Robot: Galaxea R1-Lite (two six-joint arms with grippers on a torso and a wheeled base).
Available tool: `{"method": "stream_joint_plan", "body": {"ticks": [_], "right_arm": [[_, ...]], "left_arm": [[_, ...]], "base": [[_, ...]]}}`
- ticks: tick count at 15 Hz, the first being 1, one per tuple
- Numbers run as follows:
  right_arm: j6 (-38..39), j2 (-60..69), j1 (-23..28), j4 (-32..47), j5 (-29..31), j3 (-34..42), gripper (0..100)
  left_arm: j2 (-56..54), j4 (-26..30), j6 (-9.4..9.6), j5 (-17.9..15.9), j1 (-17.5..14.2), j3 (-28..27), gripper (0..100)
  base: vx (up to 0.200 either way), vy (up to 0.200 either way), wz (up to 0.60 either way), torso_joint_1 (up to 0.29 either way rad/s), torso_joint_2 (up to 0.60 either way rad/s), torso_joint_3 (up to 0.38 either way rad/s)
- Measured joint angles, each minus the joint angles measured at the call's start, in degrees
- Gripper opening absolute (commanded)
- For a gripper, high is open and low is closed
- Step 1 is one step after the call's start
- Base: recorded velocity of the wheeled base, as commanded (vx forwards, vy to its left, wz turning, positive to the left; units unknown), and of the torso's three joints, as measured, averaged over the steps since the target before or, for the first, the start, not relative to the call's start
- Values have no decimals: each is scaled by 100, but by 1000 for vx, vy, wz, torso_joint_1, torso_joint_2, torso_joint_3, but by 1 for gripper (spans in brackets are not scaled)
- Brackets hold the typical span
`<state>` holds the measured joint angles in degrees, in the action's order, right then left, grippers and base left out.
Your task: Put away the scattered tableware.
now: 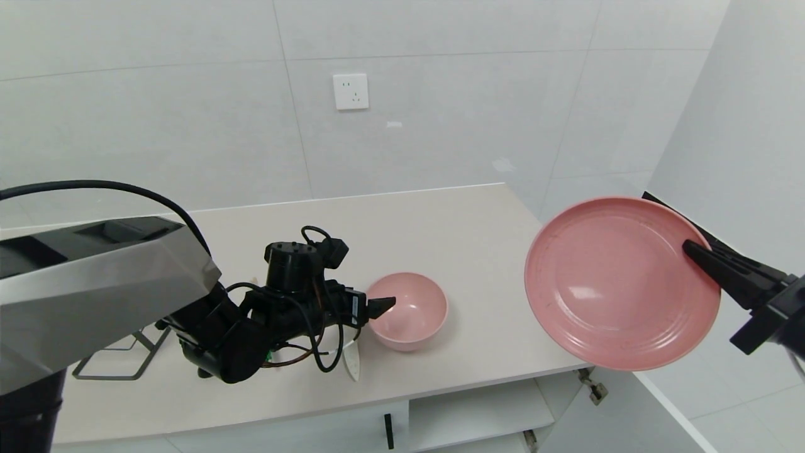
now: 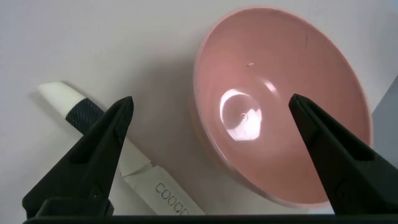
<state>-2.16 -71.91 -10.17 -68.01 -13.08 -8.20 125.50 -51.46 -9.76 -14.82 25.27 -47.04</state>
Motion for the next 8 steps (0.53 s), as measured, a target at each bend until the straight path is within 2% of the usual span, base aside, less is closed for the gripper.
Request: {"method": "stream_joint_plan", "body": {"ticks": [8], "right_arm": [[0, -7, 0, 0, 0, 11, 0]], "left_arm": [[267, 9, -6, 5, 35, -193, 100]], "base": [[0, 0, 0, 0, 0, 0]]}}
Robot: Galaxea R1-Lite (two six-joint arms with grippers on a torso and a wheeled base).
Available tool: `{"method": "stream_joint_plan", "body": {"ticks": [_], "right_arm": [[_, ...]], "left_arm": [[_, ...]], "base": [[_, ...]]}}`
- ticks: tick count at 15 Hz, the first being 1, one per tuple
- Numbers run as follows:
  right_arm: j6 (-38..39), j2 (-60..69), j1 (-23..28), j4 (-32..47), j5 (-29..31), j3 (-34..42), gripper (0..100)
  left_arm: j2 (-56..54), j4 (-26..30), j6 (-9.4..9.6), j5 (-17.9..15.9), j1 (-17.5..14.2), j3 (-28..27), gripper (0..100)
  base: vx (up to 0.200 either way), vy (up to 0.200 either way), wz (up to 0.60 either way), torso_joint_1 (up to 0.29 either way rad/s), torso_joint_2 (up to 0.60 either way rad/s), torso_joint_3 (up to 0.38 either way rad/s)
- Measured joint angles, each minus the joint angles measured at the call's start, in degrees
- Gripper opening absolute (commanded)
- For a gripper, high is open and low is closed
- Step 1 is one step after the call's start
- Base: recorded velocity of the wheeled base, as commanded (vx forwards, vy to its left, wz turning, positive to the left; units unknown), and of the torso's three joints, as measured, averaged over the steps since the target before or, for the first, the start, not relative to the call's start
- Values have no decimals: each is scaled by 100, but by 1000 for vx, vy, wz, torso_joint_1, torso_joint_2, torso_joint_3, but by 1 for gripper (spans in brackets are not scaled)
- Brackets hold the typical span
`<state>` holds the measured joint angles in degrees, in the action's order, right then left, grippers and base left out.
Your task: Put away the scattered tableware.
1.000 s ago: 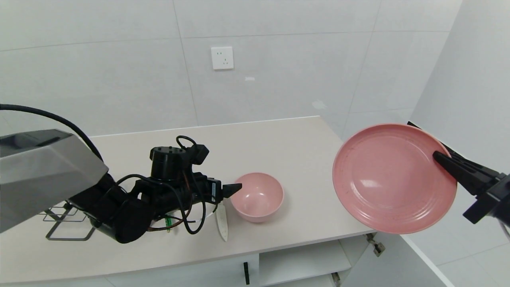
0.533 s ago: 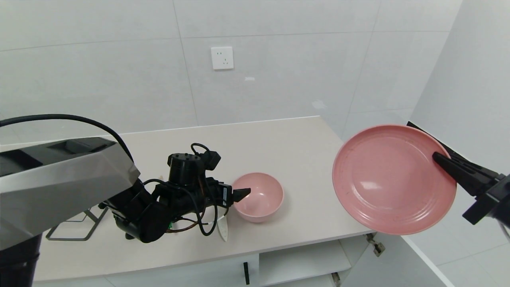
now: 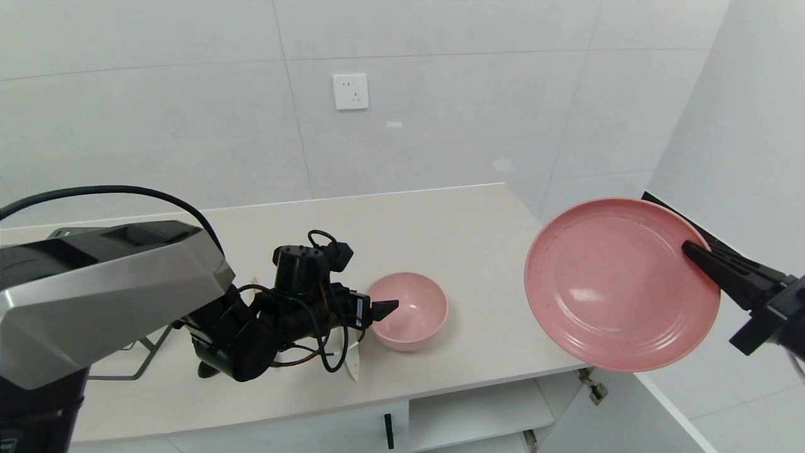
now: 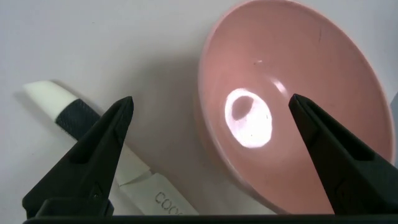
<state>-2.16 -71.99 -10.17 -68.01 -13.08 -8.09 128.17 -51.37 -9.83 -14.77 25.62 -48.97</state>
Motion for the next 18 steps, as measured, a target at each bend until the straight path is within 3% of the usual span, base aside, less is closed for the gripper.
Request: {"method": "stream_joint_plan", "body": {"ticks": [5, 6, 18], "right_arm": [[-2, 0, 0, 0, 0, 7, 0], [-2, 0, 0, 0, 0, 7, 0], [-2, 10, 4, 0, 0, 11, 0]], "left_arm": [[179, -5, 0, 0, 100, -80, 100], [195, -5, 0, 0, 105, -80, 0], [-185, -397, 1, 255, 96, 18, 0]], "base": [[0, 0, 0, 0, 0, 0], [0, 0, 0, 0, 0, 0], [0, 0, 0, 0, 0, 0]]}}
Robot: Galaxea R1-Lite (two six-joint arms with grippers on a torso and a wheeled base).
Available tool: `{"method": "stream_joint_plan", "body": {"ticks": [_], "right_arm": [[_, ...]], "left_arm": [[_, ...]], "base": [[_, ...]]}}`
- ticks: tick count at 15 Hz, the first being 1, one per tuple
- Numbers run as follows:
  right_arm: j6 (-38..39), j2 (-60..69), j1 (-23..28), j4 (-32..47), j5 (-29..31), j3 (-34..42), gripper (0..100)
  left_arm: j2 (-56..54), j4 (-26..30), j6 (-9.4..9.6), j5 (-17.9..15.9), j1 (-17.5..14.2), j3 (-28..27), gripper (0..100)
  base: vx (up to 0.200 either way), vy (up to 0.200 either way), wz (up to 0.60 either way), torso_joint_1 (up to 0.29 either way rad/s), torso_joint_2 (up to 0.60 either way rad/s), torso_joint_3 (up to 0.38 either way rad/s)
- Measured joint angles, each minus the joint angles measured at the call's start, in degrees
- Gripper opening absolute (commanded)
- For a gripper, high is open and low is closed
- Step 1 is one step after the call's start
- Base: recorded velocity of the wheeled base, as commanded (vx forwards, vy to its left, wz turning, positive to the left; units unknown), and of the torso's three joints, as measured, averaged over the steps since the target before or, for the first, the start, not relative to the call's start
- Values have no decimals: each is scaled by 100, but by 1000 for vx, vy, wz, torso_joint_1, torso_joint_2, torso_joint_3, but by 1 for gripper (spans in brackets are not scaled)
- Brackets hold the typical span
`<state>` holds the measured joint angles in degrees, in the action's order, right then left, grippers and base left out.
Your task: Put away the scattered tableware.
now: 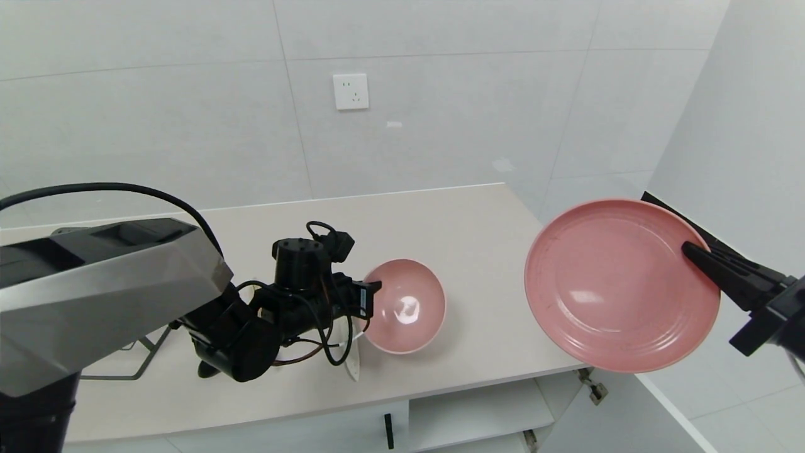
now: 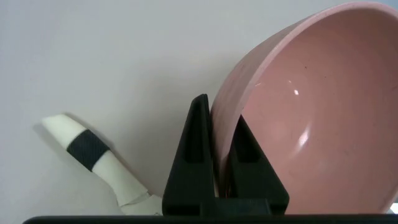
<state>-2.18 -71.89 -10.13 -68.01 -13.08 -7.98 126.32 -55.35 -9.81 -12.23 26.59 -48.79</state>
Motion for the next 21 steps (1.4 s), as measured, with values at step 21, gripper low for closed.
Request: {"method": "stream_joint_plan", "body": {"ticks": [21], "right_arm": [[291, 455, 63, -9, 9, -315, 0]], "left_arm": [[-2693, -2764, -909, 101, -369, 2961, 0]], "base": [[0, 0, 0, 0, 0, 0]]}}
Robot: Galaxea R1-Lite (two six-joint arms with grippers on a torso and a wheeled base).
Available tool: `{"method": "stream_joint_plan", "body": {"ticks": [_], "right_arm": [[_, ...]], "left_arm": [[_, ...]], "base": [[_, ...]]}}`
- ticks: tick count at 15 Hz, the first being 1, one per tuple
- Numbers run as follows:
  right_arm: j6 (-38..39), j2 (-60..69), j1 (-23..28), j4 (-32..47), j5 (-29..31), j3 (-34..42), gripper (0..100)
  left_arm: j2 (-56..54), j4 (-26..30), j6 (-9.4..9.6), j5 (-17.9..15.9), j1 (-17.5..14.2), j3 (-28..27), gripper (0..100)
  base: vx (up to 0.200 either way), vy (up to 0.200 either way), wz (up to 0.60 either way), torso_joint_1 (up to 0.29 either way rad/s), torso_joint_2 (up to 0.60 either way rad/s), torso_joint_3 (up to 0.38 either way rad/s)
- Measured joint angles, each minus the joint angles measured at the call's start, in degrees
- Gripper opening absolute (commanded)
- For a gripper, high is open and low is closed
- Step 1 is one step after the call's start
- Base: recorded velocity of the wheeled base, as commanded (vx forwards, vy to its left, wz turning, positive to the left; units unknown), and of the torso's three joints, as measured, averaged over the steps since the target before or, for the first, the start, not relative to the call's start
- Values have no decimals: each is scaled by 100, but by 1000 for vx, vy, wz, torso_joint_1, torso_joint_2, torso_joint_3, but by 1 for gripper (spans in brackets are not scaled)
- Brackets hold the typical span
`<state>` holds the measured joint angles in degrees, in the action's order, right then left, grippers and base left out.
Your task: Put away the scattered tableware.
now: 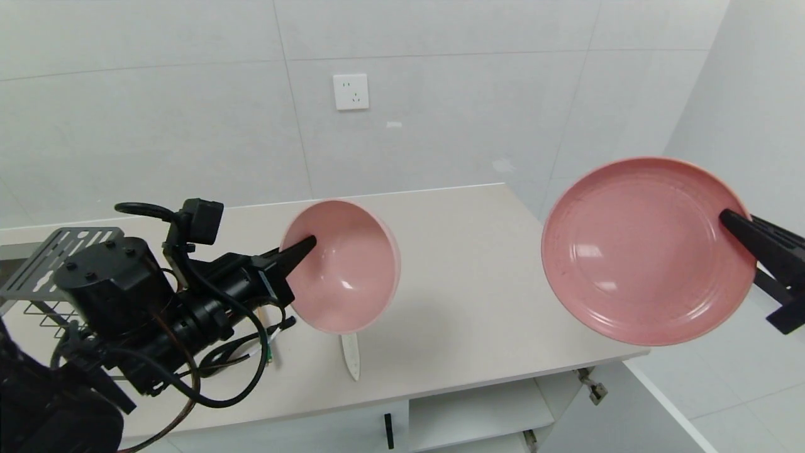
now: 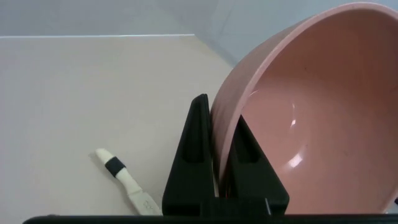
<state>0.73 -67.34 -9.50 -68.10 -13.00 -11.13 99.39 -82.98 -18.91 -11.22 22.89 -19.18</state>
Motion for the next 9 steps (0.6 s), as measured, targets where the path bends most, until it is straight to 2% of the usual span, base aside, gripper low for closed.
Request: {"method": "stream_joint_plan", "body": {"ticks": [2, 4, 5, 6, 7, 9], "right_arm": [[60, 34, -190, 2, 0, -85, 0], [178, 43, -400, 6, -2, -90, 0], [296, 48, -506, 9, 0, -90, 0], [334, 63, -616, 9, 0, -88, 0], [351, 94, -712, 24, -2, -66, 0], [362, 168, -872, 68, -2, -57, 0]], "left_arm": [[-260, -121, -145, 238, -156, 232, 0], [-474, -187, -228, 134, -193, 336, 0], [-581, -213, -402, -5, -165, 367, 0], [-683, -268, -688, -50, -104, 438, 0], [-778, -375, -818, -61, -35, 535, 0], [-934, -625, -862, -60, 43, 929, 0]], "base": [[0, 0, 0, 0, 0, 0], [0, 0, 0, 0, 0, 0], [0, 0, 0, 0, 0, 0], [0, 0, 0, 0, 0, 0], [0, 0, 0, 0, 0, 0], [0, 0, 0, 0, 0, 0]]}}
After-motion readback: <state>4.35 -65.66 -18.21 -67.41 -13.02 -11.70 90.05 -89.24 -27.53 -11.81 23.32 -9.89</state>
